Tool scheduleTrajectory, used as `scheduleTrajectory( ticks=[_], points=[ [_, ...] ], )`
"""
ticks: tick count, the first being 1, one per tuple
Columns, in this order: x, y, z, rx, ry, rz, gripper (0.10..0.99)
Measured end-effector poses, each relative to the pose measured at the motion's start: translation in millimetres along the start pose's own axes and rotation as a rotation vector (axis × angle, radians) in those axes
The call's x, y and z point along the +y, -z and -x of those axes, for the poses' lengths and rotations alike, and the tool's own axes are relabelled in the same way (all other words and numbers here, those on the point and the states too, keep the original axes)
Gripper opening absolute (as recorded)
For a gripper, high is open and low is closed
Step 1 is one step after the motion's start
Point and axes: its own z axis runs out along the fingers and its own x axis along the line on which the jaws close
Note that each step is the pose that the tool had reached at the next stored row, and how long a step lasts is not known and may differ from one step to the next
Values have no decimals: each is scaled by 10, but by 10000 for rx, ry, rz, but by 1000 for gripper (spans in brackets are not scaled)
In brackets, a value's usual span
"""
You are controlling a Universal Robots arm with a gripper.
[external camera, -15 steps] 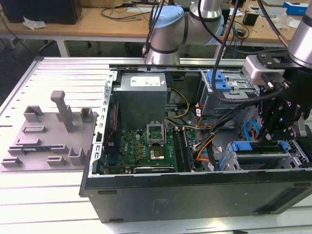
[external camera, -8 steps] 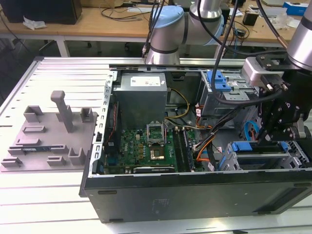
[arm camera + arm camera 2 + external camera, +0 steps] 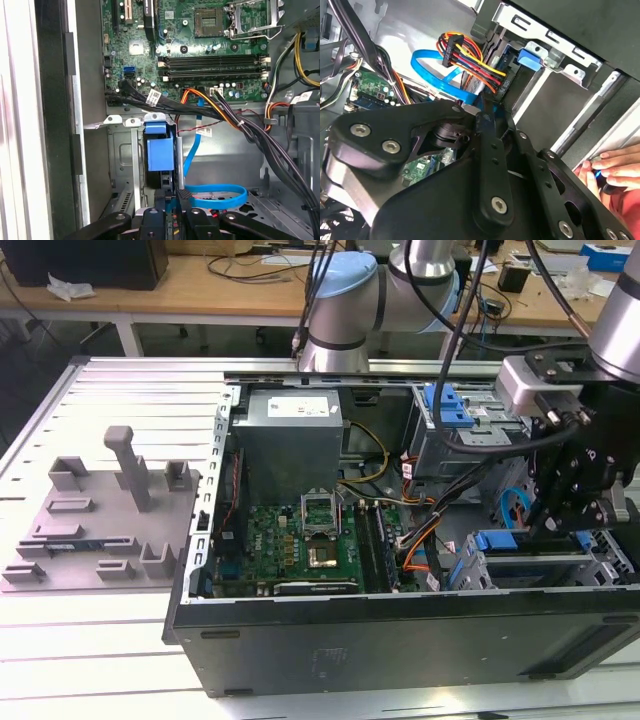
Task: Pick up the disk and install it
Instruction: 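Insert the second disk wire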
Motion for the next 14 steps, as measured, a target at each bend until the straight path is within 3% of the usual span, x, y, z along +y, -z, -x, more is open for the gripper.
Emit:
scheduleTrajectory(
  ticks=[3,8,9,10,14],
  points=[
    [-6,74,-1,0,2,0,239],
    [-17,277,-4,0,2,0,239],
    [-23,391,-7,-2,2,0,157],
    [-23,393,-7,0,2,0,106],
    [-23,395,-7,0,2,0,106]
  ],
)
